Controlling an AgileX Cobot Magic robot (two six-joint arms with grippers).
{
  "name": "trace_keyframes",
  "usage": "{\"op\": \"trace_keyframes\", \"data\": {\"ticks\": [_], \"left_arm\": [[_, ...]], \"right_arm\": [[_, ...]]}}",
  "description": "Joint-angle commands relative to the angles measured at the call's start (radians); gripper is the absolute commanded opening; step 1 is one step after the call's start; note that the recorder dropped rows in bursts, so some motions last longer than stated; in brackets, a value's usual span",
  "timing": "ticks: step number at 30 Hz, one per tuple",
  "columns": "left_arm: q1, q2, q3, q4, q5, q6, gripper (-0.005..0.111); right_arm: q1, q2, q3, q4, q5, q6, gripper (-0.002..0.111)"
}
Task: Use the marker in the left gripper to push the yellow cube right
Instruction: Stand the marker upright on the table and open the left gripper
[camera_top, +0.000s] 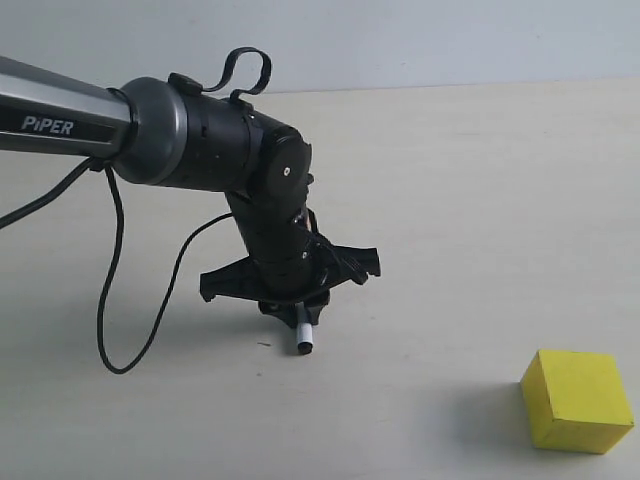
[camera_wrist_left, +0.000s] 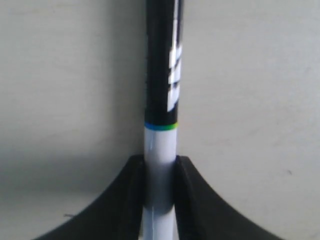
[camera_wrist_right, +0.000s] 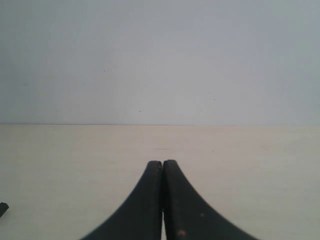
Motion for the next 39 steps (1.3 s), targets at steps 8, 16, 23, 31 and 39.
{"op": "trace_keyframes", "data": {"ticks": [8, 16, 23, 31, 39], "left_arm": [[0.002, 0.015, -0.001, -0.017, 0.008, -0.002, 0.018], [0.002, 0.015, -0.003, -0.017, 0.004, -0.002, 0.038], [0.002, 0.013, -0.014, -0.017, 0.008, -0.002, 0.038], [0.012, -0.018, -0.014, -0.017, 0.027, 0.006, 0.038], [0.021, -0.092, -0.014, -0.017, 0.048, 0.029, 0.038]], "right_arm": [[0.001, -0.005, 0.004, -0.001, -0.005, -0.001, 0.0], [0.001, -0.005, 0.004, -0.001, -0.005, -0.001, 0.0], [0.001, -0.005, 0.004, -0.001, -0.005, -0.001, 0.0], [0.001, -0.005, 0.004, -0.001, -0.005, -0.001, 0.0], [0.001, -0.005, 0.004, -0.001, -0.005, -0.001, 0.0]]}}
